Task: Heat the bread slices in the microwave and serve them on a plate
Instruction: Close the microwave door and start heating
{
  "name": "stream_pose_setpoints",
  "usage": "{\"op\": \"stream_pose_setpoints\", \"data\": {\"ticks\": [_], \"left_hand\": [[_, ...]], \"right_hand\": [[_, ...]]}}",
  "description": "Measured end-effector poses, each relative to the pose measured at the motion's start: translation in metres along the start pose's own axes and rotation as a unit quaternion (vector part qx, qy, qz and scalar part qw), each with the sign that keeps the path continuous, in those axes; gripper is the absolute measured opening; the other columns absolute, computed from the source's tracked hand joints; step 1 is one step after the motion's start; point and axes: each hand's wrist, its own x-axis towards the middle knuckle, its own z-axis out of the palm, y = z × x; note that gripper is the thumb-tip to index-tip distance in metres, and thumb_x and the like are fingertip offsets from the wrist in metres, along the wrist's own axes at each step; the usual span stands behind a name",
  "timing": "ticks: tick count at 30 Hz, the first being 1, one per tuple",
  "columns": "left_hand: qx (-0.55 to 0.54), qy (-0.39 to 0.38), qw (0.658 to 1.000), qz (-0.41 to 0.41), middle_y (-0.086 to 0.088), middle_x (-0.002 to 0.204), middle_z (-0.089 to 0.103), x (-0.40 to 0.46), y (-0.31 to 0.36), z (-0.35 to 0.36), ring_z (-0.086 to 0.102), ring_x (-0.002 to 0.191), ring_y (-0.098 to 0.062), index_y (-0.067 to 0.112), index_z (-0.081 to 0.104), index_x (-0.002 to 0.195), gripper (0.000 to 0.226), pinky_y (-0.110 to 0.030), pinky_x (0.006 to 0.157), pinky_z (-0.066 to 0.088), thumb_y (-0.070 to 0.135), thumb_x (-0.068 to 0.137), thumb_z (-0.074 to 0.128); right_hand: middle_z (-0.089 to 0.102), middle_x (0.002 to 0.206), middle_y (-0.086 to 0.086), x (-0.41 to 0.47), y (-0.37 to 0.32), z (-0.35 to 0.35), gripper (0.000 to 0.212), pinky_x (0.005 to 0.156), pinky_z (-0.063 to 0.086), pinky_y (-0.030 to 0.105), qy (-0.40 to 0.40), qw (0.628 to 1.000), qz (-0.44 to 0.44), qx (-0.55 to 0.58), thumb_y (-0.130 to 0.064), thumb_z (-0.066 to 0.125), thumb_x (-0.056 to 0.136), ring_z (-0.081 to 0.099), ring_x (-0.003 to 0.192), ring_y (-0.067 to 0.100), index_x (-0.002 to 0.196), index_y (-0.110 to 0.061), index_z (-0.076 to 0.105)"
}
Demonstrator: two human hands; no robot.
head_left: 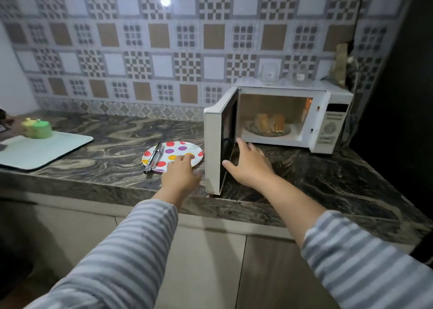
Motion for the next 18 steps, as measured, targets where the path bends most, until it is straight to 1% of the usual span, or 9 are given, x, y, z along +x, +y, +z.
{"op": "stream_pose_setpoints", "data": {"ticks": [3,6,7,9,11,15,18], "left_hand": [[-0.027,0.023,0.998,0.057,-0.005,0.145,0.04,0.029,-0.005,-0.012,0.044,0.127,-0.031,0.021,0.036,0.141,0.07,-0.044,0.098,0.043,0.045,0.082,0.067],[-0.045,0.024,0.995,0.09,-0.007,0.153,0.03,0.053,-0.01,-0.016,0.042,0.132,-0.028,0.019,0.027,0.147,0.086,-0.046,0.104,0.04,0.05,0.079,0.07],[-0.043,0.02,0.994,0.096,-0.007,0.155,0.025,0.059,-0.012,-0.016,0.039,0.135,-0.027,0.019,0.023,0.148,0.09,-0.046,0.106,0.038,0.051,0.079,0.069],[-0.038,0.012,0.993,0.107,-0.006,0.158,0.017,0.069,-0.013,-0.014,0.026,0.141,-0.028,0.021,0.017,0.151,0.094,-0.045,0.11,0.033,0.054,0.079,0.067],[-0.035,0.005,0.992,0.123,-0.004,0.16,0.011,0.077,-0.014,-0.012,0.018,0.145,-0.027,0.023,0.012,0.152,0.096,-0.045,0.111,0.03,0.055,0.079,0.066],[-0.038,0.004,0.985,0.168,-0.002,0.161,0.002,0.091,-0.018,-0.006,0.013,0.146,-0.027,0.026,0.003,0.153,0.109,-0.047,0.113,0.028,0.065,0.072,0.066],[-0.029,0.015,0.975,0.218,0.005,0.161,-0.01,0.095,-0.011,0.0,0.002,0.148,-0.022,0.029,-0.008,0.151,0.119,-0.05,0.116,0.022,0.074,0.066,0.061]], "right_hand": [[0.002,0.161,0.009,0.01,-0.03,-0.004,0.081,0.117,0.015,0.053,0.051,0.998,-0.01,-0.023,-0.053,0.048,0.092,0.003,0.147,0.034,0.152,-0.029,-0.001],[-0.012,0.16,0.011,0.022,-0.052,-0.002,0.082,0.118,0.005,0.054,0.095,0.994,-0.01,-0.06,-0.051,0.046,0.094,-0.009,0.147,0.034,0.151,-0.032,-0.009],[-0.015,0.16,0.011,0.026,-0.057,0.0,0.081,0.118,0.003,0.054,0.109,0.991,-0.009,-0.079,-0.051,0.045,0.094,-0.013,0.146,0.034,0.15,-0.033,-0.011],[-0.021,0.158,0.013,0.034,-0.064,0.005,0.081,0.117,-0.002,0.055,0.136,0.983,-0.008,-0.121,-0.052,0.043,0.095,-0.019,0.145,0.034,0.149,-0.034,-0.014],[-0.026,0.156,0.014,0.041,-0.066,0.011,0.082,0.116,-0.005,0.056,0.157,0.977,-0.01,-0.144,-0.052,0.043,0.095,-0.023,0.144,0.034,0.149,-0.034,-0.017],[-0.03,0.154,0.014,0.048,-0.059,0.026,0.087,0.116,-0.006,0.056,0.202,0.97,-0.007,-0.135,-0.051,0.047,0.093,-0.027,0.142,0.033,0.146,-0.037,-0.02],[-0.036,0.152,0.012,0.049,-0.045,0.03,0.093,0.113,-0.012,0.056,0.226,0.963,0.007,-0.146,-0.057,0.047,0.091,-0.029,0.141,0.033,0.143,-0.038,-0.029]]}}
